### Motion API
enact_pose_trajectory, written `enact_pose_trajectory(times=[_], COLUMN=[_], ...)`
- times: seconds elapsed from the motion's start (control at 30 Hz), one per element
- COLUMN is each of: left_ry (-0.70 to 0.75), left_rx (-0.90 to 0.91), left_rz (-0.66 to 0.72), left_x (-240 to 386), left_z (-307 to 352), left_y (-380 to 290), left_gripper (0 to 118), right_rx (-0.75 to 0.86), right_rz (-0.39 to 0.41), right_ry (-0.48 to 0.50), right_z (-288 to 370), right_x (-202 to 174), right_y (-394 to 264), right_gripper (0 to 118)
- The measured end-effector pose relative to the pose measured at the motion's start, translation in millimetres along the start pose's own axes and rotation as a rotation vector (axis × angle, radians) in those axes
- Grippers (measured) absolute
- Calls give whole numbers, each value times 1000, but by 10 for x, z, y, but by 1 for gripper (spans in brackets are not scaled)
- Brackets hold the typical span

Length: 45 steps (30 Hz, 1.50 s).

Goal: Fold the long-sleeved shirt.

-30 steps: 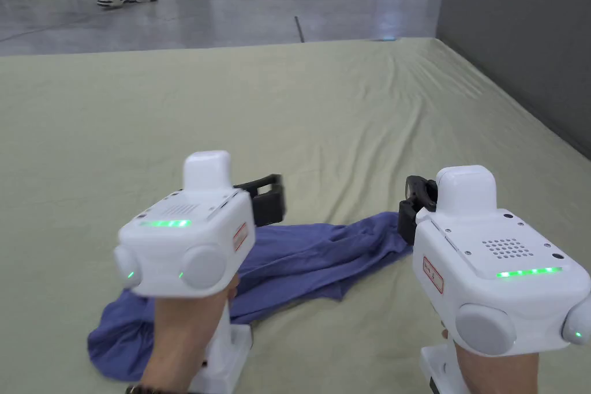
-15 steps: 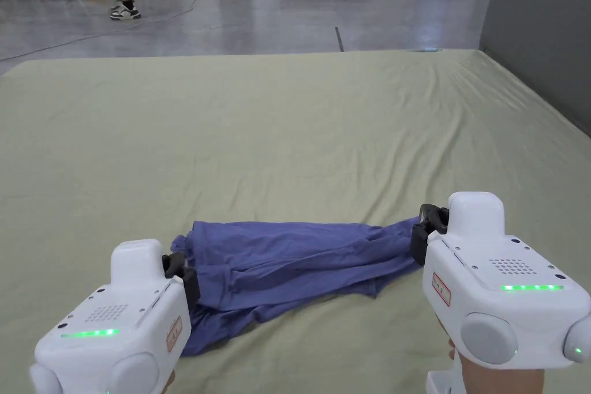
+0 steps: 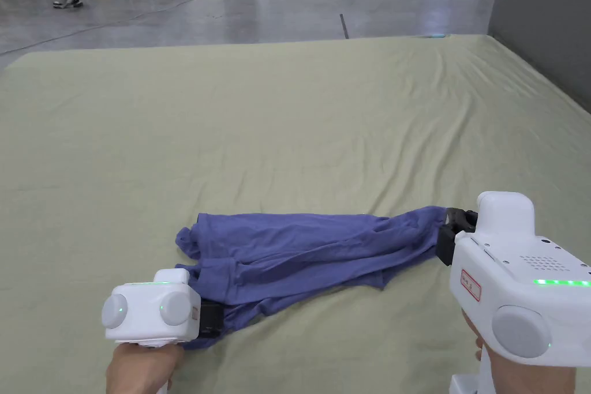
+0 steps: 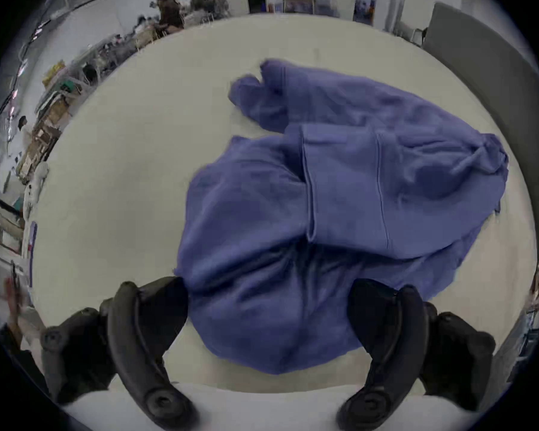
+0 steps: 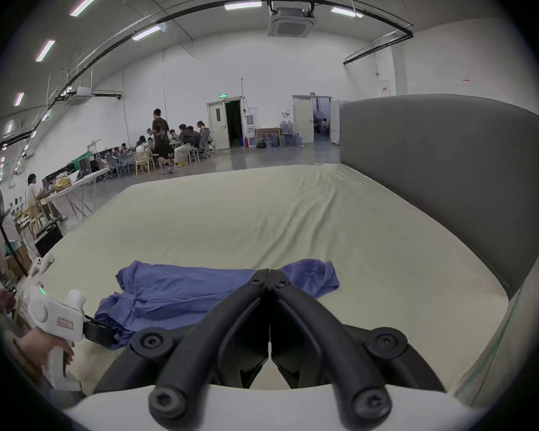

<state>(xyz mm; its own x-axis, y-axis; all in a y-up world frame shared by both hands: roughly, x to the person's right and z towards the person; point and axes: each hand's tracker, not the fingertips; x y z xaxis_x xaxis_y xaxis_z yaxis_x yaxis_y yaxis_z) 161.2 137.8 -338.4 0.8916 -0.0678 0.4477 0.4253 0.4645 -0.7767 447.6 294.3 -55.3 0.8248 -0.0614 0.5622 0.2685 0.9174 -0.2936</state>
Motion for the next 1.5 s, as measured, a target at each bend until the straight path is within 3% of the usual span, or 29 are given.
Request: enact_pose_trajectory(times=[0.03, 0.07, 0.1, 0.2, 0.37, 0.4, 0.47, 0.5, 0.53, 0.57, 0.77, 0.9, 0.93, 0.97, 1.0, 1.03, 1.07, 1.13, 1.23, 1.37, 1.5], left_ry=[2, -41, -79, -49, -100, -115, -137, -145, -153, -157, -170, -169, -173, -174, -172, -171, -172, -170, -182, -238, -247], left_rx=[-32, 3, 73, 81, 175, 183, 188, 195, 198, 197, 182, 171, 164, 159, 160, 162, 165, 170, 199, 383, 555], left_rz=[-18, -32, -29, -88, -20, -24, -18, -16, -15, -13, -4, 10, 14, 18, 20, 21, 22, 26, 38, 77, 55], left_x=[24, 48, 92, 222, 166, 129, 119, 123, 106, 112, 173, 179, 167, 165, 172, 178, 172, 178, 131, -28, -155], left_z=[54, 161, 261, 420, 678, 719, 780, 799, 800, 798, 818, 830, 821, 823, 833, 840, 834, 839, 927, 1338, 1977], left_y=[4, 11, 15, 81, 229, 238, 283, 293, 296, 301, 281, 290, 311, 320, 320, 319, 336, 346, 417, 757, 1417], left_gripper=[86, 6, 0, 0, 0, 0, 0, 0, 0, 0, 0, 0, 0, 0, 0, 0, 0, 0, 0, 0, 0], right_rx=[-9, -19, -25, -57, -101, -155, -221, -282, -374, -353, -710, -744, -744, -750, -750, -728, -728, -739, -626, -426, -239], right_rz=[1, 3, 3, 0, -8, -2, 1, 5, 15, 51, 40, 111, 118, 120, 91, 169, 193, 166, 37, -120, -111], right_ry=[-4, -10, -15, -21, -28, -28, -25, -33, -40, -52, -84, -101, -111, -107, -23, -127, -88, -46, 0, 105, 178], right_z=[-14, -29, -48, -158, -501, -648, -1010, -1242, -1487, -1675, -2661, -2940, -2981, -3004, -2957, -2912, -2867, -2828, -2597, -2162, -1736], right_x=[4, 9, 17, 74, 378, 463, 651, 745, 817, 868, 1147, 1073, 1035, 992, 931, 845, 793, 810, 853, 897, 761], right_y=[-3, -10, -21, -5, 252, 313, 408, 423, 412, 433, 100, -125, -167, -204, -229, -224, -205, -131, 89, 716, 1592], right_gripper=[2, 2, 2, 2, 4, 21, 116, 118, 118, 118, 118, 111, 97, 74, 71, 64, 44, 12, 12, 12, 12])
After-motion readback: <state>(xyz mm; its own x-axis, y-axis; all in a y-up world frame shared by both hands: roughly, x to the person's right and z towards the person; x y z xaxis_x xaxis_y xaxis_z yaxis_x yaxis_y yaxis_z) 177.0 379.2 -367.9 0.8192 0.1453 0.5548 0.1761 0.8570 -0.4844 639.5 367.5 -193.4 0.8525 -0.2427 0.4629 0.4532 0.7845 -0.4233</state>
